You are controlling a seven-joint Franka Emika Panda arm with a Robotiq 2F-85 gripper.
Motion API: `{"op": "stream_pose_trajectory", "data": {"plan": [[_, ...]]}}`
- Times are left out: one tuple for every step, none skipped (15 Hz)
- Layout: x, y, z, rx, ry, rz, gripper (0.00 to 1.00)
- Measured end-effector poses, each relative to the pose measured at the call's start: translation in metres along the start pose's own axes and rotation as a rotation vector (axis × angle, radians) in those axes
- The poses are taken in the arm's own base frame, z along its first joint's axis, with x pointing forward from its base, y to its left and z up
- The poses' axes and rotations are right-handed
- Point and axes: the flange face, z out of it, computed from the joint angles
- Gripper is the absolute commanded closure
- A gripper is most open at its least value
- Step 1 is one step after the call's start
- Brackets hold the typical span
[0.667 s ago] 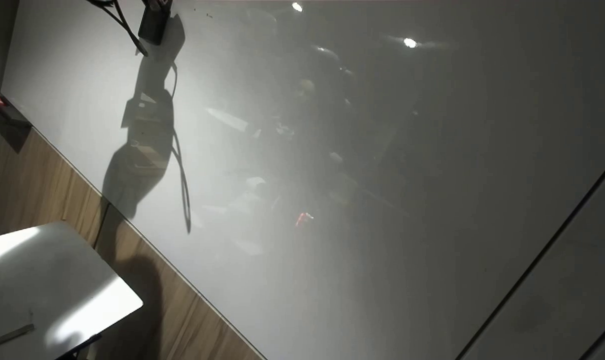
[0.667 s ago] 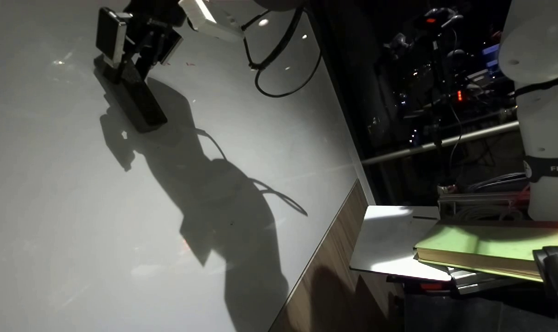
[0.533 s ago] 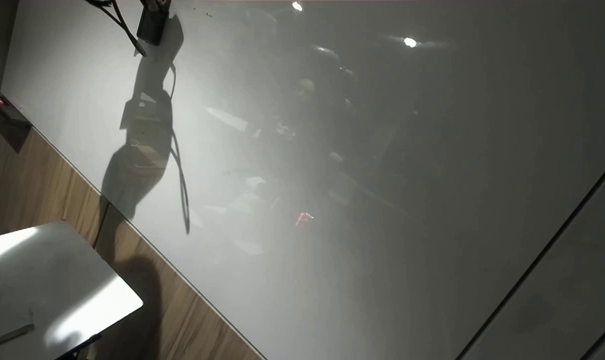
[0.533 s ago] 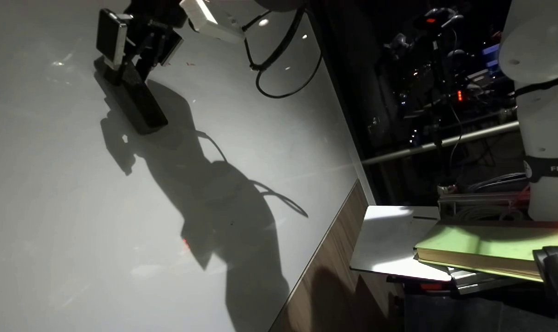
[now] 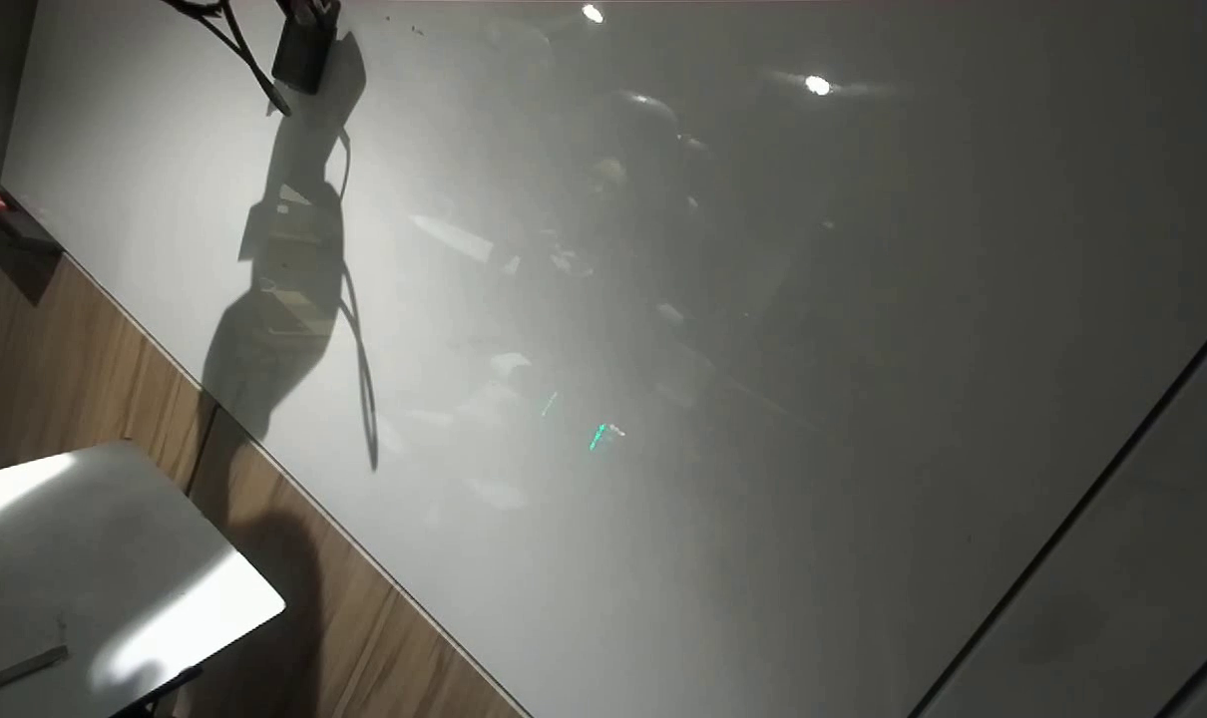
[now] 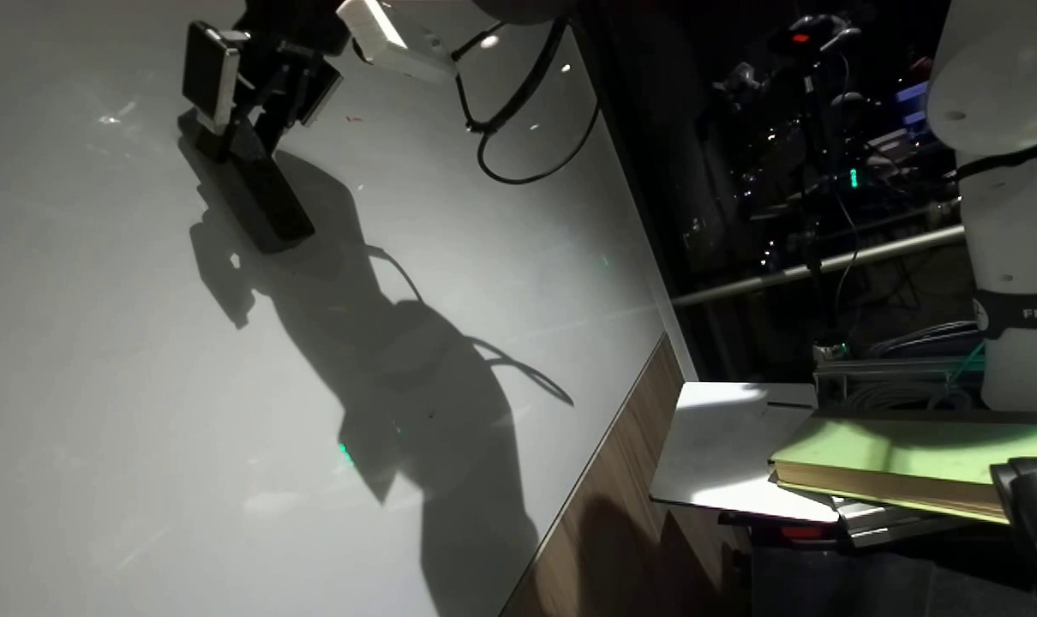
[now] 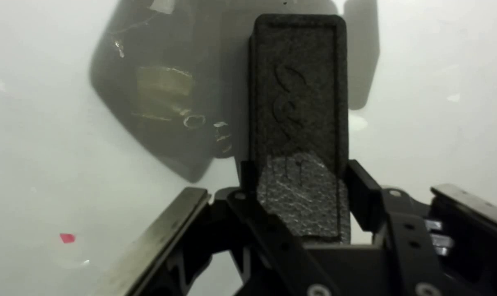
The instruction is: Use the duster to erase the writings on the whiteboard
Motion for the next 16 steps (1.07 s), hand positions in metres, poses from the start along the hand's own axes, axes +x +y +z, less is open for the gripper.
{"op": "stream_pose_trajectory", "data": {"plan": [[0.000,0.000,0.000,0.000,0.000,0.000,0.70],[0.000,0.000,0.000,0.000,0.000,0.000,0.70],[0.000,0.000,0.000,0.000,0.000,0.000,0.70],[-0.001,0.002,0.001,-0.003,-0.010,0.005,0.70],[-0.013,0.014,0.005,-0.017,-0.072,0.012,0.70],[-0.030,0.031,0.010,-0.028,-0.140,0.017,0.70],[-0.047,0.050,0.015,-0.041,-0.208,0.025,0.70],[-0.064,0.072,0.020,-0.056,-0.277,0.032,0.70],[-0.081,0.096,0.023,-0.071,-0.344,0.038,0.70],[-0.098,0.118,0.024,-0.083,-0.410,0.044,0.70],[-0.114,0.140,0.024,-0.092,-0.468,0.051,0.70],[-0.129,0.164,0.021,-0.099,-0.516,0.058,0.70],[-0.144,0.188,0.017,-0.101,-0.555,0.065,0.70],[-0.160,0.210,0.011,-0.096,-0.591,0.071,0.70],[-0.175,0.229,0.003,-0.087,-0.626,0.075,0.70],[-0.192,0.247,-0.007,-0.076,-0.665,0.079,0.70]]}}
